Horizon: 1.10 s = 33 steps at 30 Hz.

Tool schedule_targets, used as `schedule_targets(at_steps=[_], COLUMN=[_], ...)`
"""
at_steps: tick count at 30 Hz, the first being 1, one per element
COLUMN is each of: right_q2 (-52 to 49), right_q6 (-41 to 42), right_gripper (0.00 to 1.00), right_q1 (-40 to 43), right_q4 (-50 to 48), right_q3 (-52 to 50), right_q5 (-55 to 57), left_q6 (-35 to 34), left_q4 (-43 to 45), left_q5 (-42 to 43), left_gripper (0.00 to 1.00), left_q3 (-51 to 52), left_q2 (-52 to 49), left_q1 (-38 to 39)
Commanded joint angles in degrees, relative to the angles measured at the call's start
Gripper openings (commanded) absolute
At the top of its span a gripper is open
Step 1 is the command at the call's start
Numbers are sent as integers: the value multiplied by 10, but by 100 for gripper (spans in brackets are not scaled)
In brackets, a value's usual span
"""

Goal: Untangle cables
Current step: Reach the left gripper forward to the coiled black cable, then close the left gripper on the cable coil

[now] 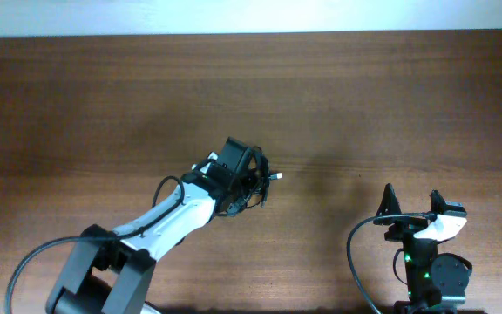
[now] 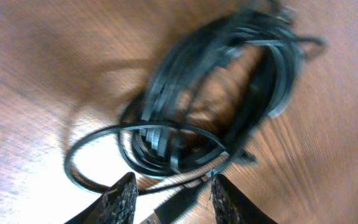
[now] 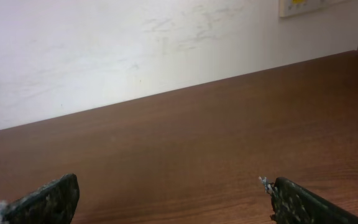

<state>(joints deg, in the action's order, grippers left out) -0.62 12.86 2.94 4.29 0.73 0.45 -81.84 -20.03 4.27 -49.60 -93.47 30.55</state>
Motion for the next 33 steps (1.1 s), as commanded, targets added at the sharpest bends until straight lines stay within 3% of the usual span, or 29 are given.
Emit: schedule_targets(at_steps=[1, 4, 7, 13, 14, 16, 18, 20, 22, 23, 24, 25, 27, 31, 33], right_q2=[4, 4, 4, 4, 4, 4, 4, 1, 1, 1, 1, 1, 1, 1, 1], right_q6=[-5, -5, -5, -5, -5, -5, -5, -5, -5, -5, -5, -5, -5, -5, -5], right_gripper=[98, 99, 99, 99, 99, 99, 99, 99, 99, 99, 99, 99, 99, 99, 98], right_q1=[-3, -3, -3, -3, -3, -3, -3, -3, -3, -3, -3, -3, -3, -3, -3], right_q4=[2, 2, 2, 2, 2, 2, 2, 2, 2, 2, 2, 2, 2, 2, 2], right_q3=[-4, -4, -4, -4, -4, -4, -4, -4, -4, -4, -4, -4, -4, -4, -4], right_q5=[4, 4, 4, 4, 4, 4, 4, 4, 4, 4, 4, 4, 4, 4, 4], left_q6=[-86, -86, -86, -68, -68, -68, -68, -68, -68, -68, -68, -68, -68, -68, -68], left_q4=[-2, 2, 14, 26, 24, 24, 24, 23, 19, 14, 8, 7, 9, 14, 31], left_q5=[-27, -73, -70, -30, -29, -30, -24, -8, -9, -20, -45, -67, -75, -88, -97], left_gripper=[39, 32, 0, 0, 3, 19, 10, 17, 6, 25, 53, 71, 50, 24, 27], left_q3=[-1, -1, -1, -2, -2, -2, -2, -2, -2, -2, -2, -2, -2, -2, -2], left_q2=[-33, -50, -52, 4, 21, 54, 71, 73, 73, 73, 73, 70, 61, 22, -1], left_q1=[1, 0, 1, 1, 1, 0, 1, 1, 1, 1, 1, 1, 1, 2, 1])
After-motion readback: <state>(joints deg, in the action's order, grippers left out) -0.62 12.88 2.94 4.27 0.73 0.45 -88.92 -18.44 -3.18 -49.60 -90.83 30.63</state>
